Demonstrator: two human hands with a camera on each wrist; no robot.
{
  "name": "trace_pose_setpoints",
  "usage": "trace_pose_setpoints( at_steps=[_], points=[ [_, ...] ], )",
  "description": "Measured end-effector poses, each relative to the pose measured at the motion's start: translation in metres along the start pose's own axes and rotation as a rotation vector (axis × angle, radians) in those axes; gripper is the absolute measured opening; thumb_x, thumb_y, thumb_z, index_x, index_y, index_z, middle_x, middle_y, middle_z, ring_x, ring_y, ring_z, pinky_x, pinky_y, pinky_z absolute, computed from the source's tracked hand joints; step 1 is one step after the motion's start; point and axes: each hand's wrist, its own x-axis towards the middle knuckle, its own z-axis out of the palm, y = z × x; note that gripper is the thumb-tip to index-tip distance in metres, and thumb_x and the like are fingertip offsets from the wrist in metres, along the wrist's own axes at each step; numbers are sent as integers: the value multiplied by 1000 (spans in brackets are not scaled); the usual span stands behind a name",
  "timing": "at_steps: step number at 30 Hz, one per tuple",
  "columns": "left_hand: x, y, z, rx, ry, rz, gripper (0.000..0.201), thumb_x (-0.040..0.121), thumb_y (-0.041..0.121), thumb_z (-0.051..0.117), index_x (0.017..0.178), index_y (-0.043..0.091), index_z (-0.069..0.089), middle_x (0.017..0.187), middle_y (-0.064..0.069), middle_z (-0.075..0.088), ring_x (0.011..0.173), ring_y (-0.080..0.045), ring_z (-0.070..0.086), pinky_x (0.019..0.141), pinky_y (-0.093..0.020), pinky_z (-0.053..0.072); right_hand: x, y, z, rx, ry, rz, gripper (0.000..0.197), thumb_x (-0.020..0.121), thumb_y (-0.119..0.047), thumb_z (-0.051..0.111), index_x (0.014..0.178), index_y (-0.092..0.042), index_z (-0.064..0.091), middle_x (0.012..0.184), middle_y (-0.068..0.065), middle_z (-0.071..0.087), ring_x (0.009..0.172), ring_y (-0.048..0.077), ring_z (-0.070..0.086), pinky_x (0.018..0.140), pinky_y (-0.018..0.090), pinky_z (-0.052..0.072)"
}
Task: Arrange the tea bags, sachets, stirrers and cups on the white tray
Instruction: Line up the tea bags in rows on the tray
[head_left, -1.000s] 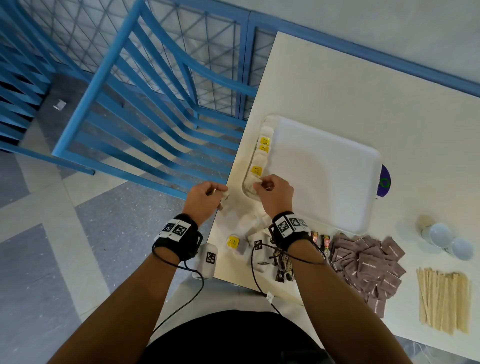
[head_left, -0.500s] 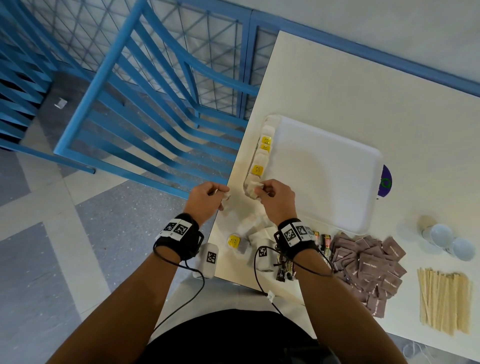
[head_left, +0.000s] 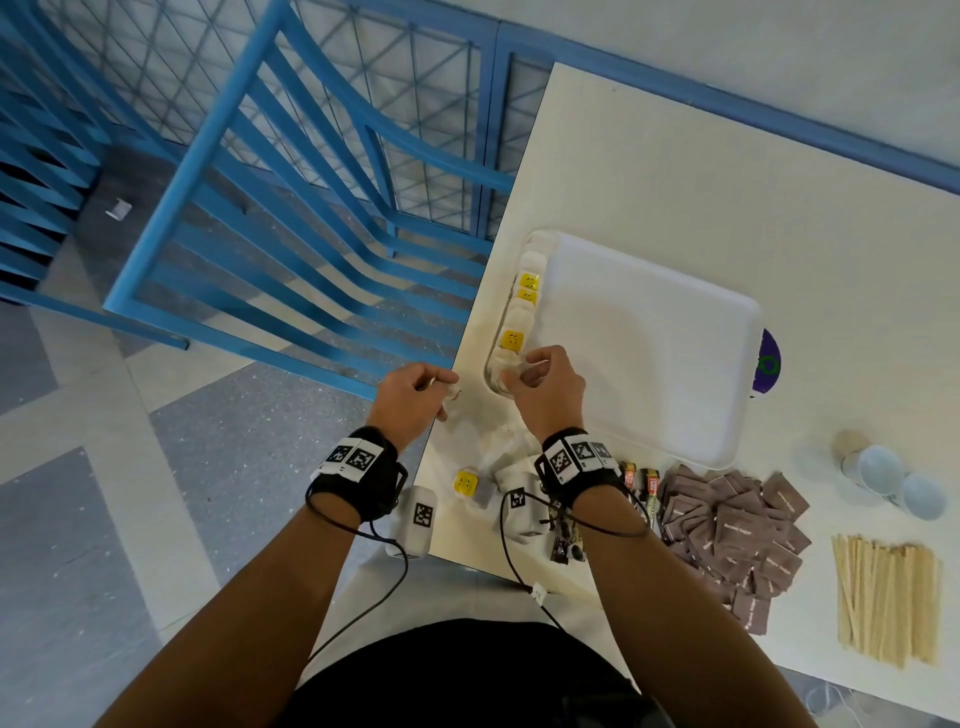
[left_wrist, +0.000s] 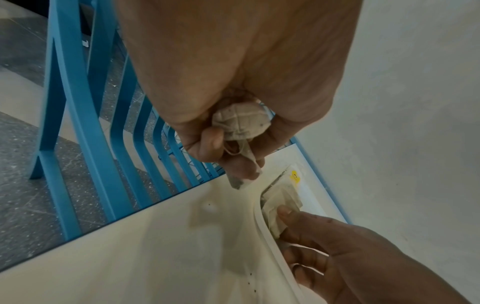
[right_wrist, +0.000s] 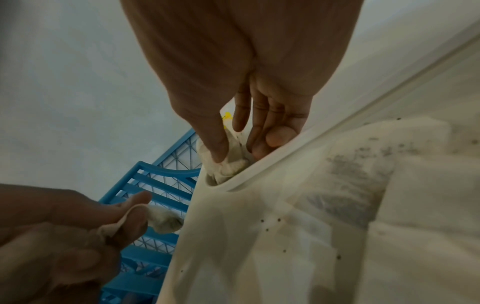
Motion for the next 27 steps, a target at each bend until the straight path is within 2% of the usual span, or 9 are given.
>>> trace_pose_setpoints(
  at_steps=[4,7,10,12,13,15,19,23,27],
  points=[
    [-2,0,1,-17,0,0,15,92,6,64,91,19,73,97,-23,71,59,-14,63,47,-18,40,-8,4,0,-12,23,-33,35,82,-27,80,106,-19,56,81,-5,65,73,7,62,66,16,45],
    [-3,1,2,-29,-3,2,15,92,5,65,91,17,72,96,-21,72,58,-15,62,47,-16,40,-10,9,1,-19,18,-20,26,88,-21,73,109,-16,59,80,-7,66,77,2,58,67,4,37],
    [-3,2,2,-21,-4,-5,14,92,5,65,92,17,73,96,-22,71,57,-13,62,46,-16,40,-6,13,6,-27,6,18,22,88,-21,72,107,-21,61,77,-10,67,95,20,60,69,9,31],
    [-3,3,2,-17,-5,-7,14,92,6,65,93,17,73,95,-22,71,58,-12,62,46,-17,40,-4,12,9,-32,-6,28,21,87,-23,73,104,-24,61,77,-9,67,98,25,60,69,17,33],
    [-3,3,2,-13,-3,-7,14,92,6,64,93,17,73,95,-21,71,58,-12,62,47,-17,40,-3,12,10,-33,-8,29,21,87,-23,73,105,-24,60,77,-8,68,98,24,59,69,17,33],
    [-3,3,1,-5,0,-9,15,92,6,63,93,17,74,94,-21,71,58,-12,62,47,-18,41,-4,10,8,-23,-3,28,22,88,-23,72,107,-23,60,77,-8,67,96,20,58,67,10,30],
    [-3,3,0,-4,3,-8,16,92,5,63,94,17,74,92,-21,71,59,-13,63,48,-19,42,-5,6,2,2,40,9,23,91,-26,70,110,-19,59,82,-6,67,80,4,57,72,1,37],
    [-4,4,0,-15,-2,-8,15,93,5,64,95,17,73,83,-8,70,58,-12,62,50,-18,42,4,1,5,-33,39,-70,23,90,-27,71,110,-20,64,93,-3,67,81,10,61,70,8,40],
    [-5,4,0,-9,-4,-3,14,93,4,64,96,14,73,89,-19,70,57,-12,62,48,-14,42,15,-4,5,-93,10,-91,14,90,-25,72,100,-16,68,92,-1,67,76,9,57,75,17,45]
  ],
)
